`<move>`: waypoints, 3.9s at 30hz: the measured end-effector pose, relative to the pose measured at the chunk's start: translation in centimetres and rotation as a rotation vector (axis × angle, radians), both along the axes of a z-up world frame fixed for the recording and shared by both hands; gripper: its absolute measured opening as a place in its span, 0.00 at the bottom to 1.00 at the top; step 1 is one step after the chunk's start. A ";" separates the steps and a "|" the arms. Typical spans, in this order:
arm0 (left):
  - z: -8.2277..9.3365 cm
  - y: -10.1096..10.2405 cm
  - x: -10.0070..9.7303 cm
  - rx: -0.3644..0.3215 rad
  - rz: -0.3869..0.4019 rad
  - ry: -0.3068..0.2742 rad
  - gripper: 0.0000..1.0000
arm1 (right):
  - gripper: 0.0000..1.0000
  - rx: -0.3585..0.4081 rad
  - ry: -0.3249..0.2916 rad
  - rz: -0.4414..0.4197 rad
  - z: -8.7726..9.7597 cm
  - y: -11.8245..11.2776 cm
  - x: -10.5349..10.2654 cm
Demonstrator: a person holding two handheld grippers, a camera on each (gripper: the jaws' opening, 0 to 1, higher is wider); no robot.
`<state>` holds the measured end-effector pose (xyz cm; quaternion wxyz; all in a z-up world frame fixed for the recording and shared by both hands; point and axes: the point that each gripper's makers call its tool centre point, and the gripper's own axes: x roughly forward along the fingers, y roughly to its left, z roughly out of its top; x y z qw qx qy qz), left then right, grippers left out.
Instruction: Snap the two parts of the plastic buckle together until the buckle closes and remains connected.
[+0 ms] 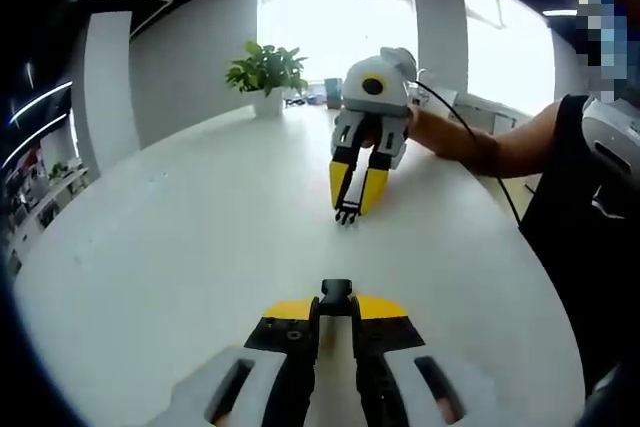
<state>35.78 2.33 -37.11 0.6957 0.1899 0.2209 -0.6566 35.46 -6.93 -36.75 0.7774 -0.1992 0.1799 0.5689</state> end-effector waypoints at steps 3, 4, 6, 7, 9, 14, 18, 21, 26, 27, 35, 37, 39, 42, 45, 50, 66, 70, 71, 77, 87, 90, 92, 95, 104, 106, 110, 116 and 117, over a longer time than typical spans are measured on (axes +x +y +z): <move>-0.2 -0.1 0.0 0.003 -0.004 -0.008 0.11 | 0.13 -0.003 0.002 0.000 -0.1 0.0 0.0; -0.2 -0.1 0.0 0.004 -0.006 -0.006 0.11 | 0.13 -0.005 0.003 0.001 -0.2 0.0 0.0; -0.2 -0.1 -0.1 0.003 -0.008 -0.006 0.11 | 0.13 -0.009 0.005 0.004 -0.3 0.1 -0.1; -0.2 -0.2 -0.1 0.002 -0.007 -0.004 0.11 | 0.13 -0.009 0.005 0.005 -0.3 0.2 -0.2; -0.3 -0.1 -0.1 0.006 -0.006 -0.003 0.11 | 0.13 -0.012 0.007 0.006 -0.4 0.2 -0.2; -0.4 -0.2 -0.2 0.010 -0.008 -0.001 0.11 | 0.13 -0.013 0.008 0.009 -0.4 0.3 -0.2; -0.4 -0.2 -0.2 0.010 -0.009 0.001 0.11 | 0.13 -0.014 0.008 0.009 -0.4 0.3 -0.2; -0.5 -0.1 -0.2 0.010 -0.008 0.006 0.11 | 0.13 -0.014 0.008 0.009 -0.4 0.3 -0.2; -0.5 -0.1 -0.1 0.008 -0.005 0.008 0.11 | 0.13 -0.014 0.008 0.007 -0.4 0.2 -0.2; -0.4 -0.1 -0.1 0.007 -0.003 0.007 0.11 | 0.13 -0.014 0.008 0.007 -0.4 0.2 -0.2; -0.4 -0.3 -0.1 0.005 -0.004 0.007 0.11 | 0.13 -0.012 0.009 0.006 -0.4 0.2 -0.1; -0.4 -0.3 -0.2 0.006 -0.005 0.007 0.11 | 0.13 -0.012 0.009 0.006 -0.4 0.3 -0.1; -0.5 -0.4 -0.2 0.008 -0.008 0.008 0.11 | 0.13 -0.012 0.008 0.006 -0.4 0.3 -0.1; -0.5 -0.4 -0.3 0.009 -0.009 0.007 0.11 | 0.13 -0.011 0.009 0.006 -0.4 0.2 -0.1; -0.7 -0.4 -0.3 0.016 -0.009 0.005 0.11 | 0.13 -0.011 0.007 0.007 -0.4 0.3 -0.1; -0.6 -0.5 -0.3 0.012 -0.012 0.003 0.11 | 0.13 -0.006 -0.004 0.019 -0.4 0.7 -0.4; -0.7 -0.8 -0.4 -0.005 -0.014 0.015 0.11 | 0.13 0.000 -0.006 0.024 -0.4 0.7 -0.7; -0.7 -0.9 -0.4 -0.009 -0.014 0.011 0.11 | 0.13 0.002 -0.005 0.024 -0.4 0.7 -0.7; -0.7 -0.9 -0.4 -0.009 -0.014 0.011 0.11 | 0.13 0.002 -0.005 0.024 -0.4 0.7 -0.7; -0.7 -1.0 -0.3 -0.019 -0.013 0.021 0.11 | 0.13 0.005 -0.002 0.024 -0.4 0.7 -0.7; -0.8 -1.3 -0.5 -0.024 -0.017 0.021 0.11 | 0.13 0.010 0.000 0.024 -0.5 0.8 -0.7; -0.8 -1.4 -0.5 -0.028 -0.018 0.024 0.11 | 0.13 0.012 0.000 0.025 -0.5 0.9 -0.6; -0.8 -1.5 -0.5 -0.028 -0.019 0.024 0.11 | 0.12 0.012 0.001 0.024 -0.5 0.9 -0.6; -0.9 -1.6 -0.5 -0.027 -0.021 0.020 0.11 | 0.12 0.014 0.002 0.025 -0.5 0.9 -0.6; -0.8 -1.9 -0.5 -0.032 -0.023 0.013 0.11 | 0.13 0.019 0.004 0.030 -0.5 1.1 -0.6; -0.8 -1.9 -0.5 -0.031 -0.023 0.012 0.11 | 0.13 0.019 0.005 0.032 -0.5 1.2 -0.6; -0.8 -2.0 -0.6 -0.031 -0.025 0.013 0.11 | 0.13 0.020 0.007 0.035 -0.5 1.3 -0.6; -0.8 -2.1 -0.7 -0.026 -0.027 0.009 0.11 | 0.13 0.022 0.007 0.037 -0.4 1.4 -0.6; -0.8 -2.2 -0.8 -0.027 -0.028 0.009 0.11 | 0.12 0.023 0.009 0.039 -0.4 1.4 -0.6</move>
